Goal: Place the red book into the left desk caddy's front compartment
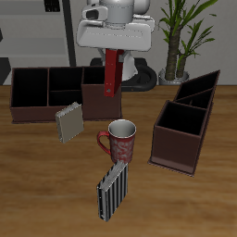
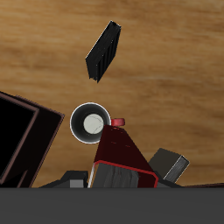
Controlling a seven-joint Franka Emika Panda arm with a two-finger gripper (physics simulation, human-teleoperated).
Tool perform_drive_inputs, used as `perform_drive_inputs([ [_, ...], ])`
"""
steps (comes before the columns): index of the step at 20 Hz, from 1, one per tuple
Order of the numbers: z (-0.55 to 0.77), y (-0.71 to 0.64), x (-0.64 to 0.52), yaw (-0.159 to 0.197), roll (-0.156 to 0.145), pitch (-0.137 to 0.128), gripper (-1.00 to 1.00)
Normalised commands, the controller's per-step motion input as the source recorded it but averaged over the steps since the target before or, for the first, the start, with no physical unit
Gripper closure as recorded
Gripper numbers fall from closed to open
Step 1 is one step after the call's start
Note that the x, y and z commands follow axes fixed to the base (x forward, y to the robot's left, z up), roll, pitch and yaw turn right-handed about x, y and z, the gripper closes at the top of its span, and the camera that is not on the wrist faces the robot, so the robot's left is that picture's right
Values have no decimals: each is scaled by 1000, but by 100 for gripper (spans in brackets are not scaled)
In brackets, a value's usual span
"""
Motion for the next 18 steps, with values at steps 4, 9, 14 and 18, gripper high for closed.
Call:
perform_drive_inputs([
  [4,46,182,-224,-43,-63,-3,100],
  [9,-63,259,-154,-68,-54,9,100],
  [14,-144,346,-148,6,-14,11,100],
  [18,-78,133,-170,8,-25,-1,100],
])
